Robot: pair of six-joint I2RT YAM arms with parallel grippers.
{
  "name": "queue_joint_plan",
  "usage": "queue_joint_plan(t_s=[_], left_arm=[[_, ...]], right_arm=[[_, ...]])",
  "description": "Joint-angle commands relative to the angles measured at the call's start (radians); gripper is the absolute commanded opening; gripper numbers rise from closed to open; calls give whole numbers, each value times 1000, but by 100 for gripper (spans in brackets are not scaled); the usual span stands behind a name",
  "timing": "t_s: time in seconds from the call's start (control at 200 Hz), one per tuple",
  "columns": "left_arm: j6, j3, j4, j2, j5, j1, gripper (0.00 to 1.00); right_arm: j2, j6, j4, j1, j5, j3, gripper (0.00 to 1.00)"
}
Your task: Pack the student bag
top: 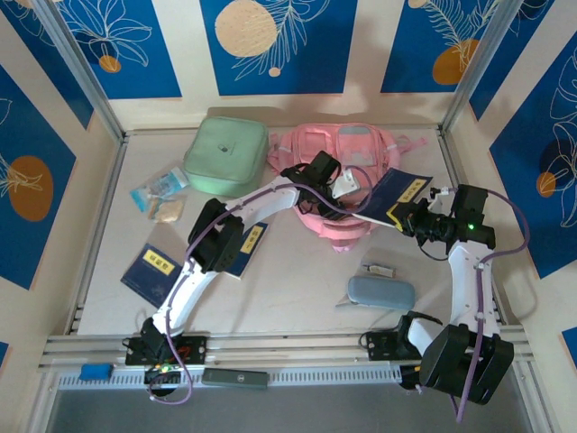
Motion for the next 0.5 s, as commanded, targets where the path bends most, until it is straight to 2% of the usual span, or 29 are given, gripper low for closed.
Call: queue_joint_plan(t_s=[0.0,0.09,0.23,0.495], left_arm=[[3,50,-12,36,-30,12,38],[-1,59,-20,30,-18,14,20],[-51,63,-13,-3,-45,15,0],[-142,-51,73,-151,-48,13,0]], right_arm=[[-24,10,21,-5,-49,-13,0],[-32,5,14,-5,-45,-13,0],[-35,-1,4,-5,-46,-13,0],[-64,-16,-49,-5,-43,11,0]])
